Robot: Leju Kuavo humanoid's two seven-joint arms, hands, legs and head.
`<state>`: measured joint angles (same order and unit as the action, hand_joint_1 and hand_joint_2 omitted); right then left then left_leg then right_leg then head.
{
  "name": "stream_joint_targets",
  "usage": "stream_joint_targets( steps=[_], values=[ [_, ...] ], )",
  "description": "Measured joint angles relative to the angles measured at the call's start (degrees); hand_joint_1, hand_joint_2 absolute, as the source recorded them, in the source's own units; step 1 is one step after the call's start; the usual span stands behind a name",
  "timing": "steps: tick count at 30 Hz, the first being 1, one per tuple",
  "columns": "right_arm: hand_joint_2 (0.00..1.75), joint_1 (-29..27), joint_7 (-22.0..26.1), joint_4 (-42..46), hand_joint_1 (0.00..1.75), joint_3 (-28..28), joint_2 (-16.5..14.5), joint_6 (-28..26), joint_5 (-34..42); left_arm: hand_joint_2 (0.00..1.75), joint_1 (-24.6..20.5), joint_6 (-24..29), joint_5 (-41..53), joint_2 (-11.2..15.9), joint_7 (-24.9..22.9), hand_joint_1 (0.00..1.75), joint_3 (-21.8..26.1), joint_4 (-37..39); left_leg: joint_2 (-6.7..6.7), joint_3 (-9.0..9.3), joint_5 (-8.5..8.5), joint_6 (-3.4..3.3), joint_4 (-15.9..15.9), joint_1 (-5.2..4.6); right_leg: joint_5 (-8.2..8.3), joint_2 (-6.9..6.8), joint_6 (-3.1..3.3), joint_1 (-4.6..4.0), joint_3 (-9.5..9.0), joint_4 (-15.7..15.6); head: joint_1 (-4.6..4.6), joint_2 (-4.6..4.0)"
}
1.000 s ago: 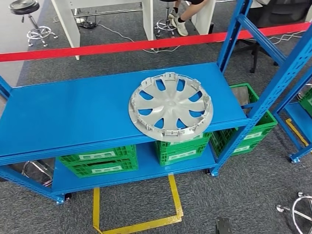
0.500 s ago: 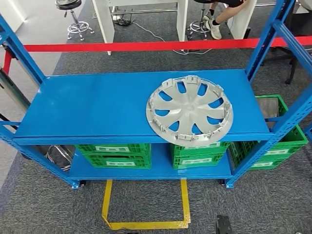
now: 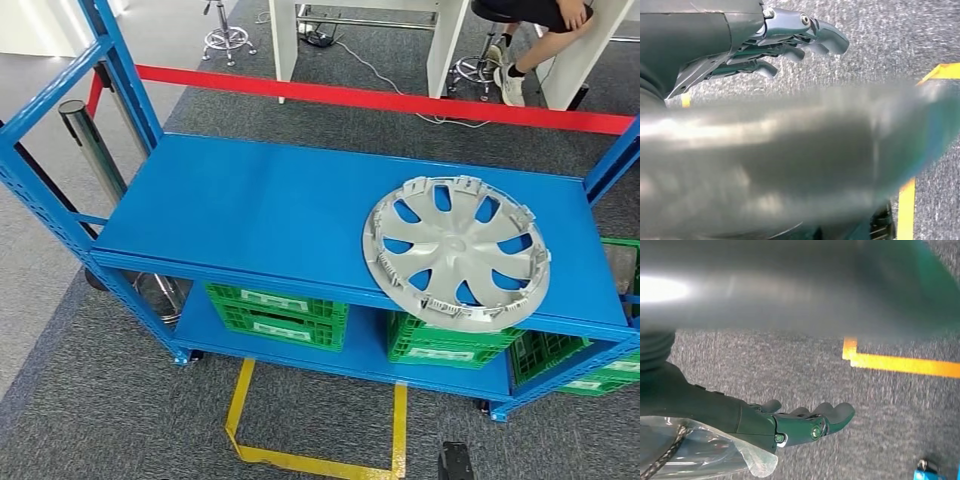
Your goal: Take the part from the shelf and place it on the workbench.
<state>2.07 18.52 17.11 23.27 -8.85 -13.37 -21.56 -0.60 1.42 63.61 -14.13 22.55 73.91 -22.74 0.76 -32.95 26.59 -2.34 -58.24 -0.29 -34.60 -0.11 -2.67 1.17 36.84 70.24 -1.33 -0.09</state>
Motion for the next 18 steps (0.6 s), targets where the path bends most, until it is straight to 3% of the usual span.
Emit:
stream_joint_targets(
  steps=[2,4,6,11,15,18],
  values=[
    [1.75,-0.04,-0.38,-0.04,0.0,0.28,0.02,0.8,0.51,1.75,0.04,0.47,2.19,0.22,0.01,0.0,-0.77,0.04,0.35,0.04,0.72,0.4,-0.85,-0.12,3.74,0.2,-0.77,0.41,-2.77,-7.01,0.11,0.0],
    [1.75,-0.09,-0.66,-0.14,0.0,0.6,-0.03,1.36,1.04,1.75,0.03,1.31,4.11,0.62,-1.18,0.0,-1.81,0.19,0.57,-0.23,1.2,0.32,-1.75,-0.54,4.62,0.48,-0.34,0.61,-4.42,-10.31,0.12,0.0],
    [1.75,-0.2,-0.73,-0.21,0.0,1.08,-0.05,1.9,1.79,1.75,0.15,2.13,5.0,0.98,-2.32,0.0,-2.62,0.52,0.66,-0.35,1.11,0.1,-1.83,-0.7,4.53,0.62,0.7,0.43,-4.57,-10.3,0.02,0.0],
    [1.75,-0.14,-0.7,-0.22,0.0,2.34,-0.04,2.63,2.58,1.75,0.22,2.68,5.39,1.34,-2.68,0.0,-3.84,1.36,0.66,0.1,1.09,0.41,-1.27,-0.6,4.37,0.68,1.04,0.22,-4.73,-10.31,0.02,0.0],
    [1.75,-0.11,-0.68,-0.22,0.0,2.61,-0.03,2.68,2.58,1.75,0.23,2.7,5.42,1.4,-2.68,0.0,-4.08,1.71,0.66,0.31,1.19,1.25,-1.13,-0.41,4.24,0.67,1.25,0.03,-4.91,-10.31,0.04,0.0],
    [1.75,-0.12,-0.68,-0.22,0.0,2.63,-0.03,2.68,2.58,1.75,0.23,2.71,5.42,1.43,-2.69,0.0,-4.17,1.85,0.66,0.31,1.22,1.47,-1.12,-0.35,4.22,0.67,1.29,-0.03,-4.94,-10.31,0.04,0.0]
  ],
)
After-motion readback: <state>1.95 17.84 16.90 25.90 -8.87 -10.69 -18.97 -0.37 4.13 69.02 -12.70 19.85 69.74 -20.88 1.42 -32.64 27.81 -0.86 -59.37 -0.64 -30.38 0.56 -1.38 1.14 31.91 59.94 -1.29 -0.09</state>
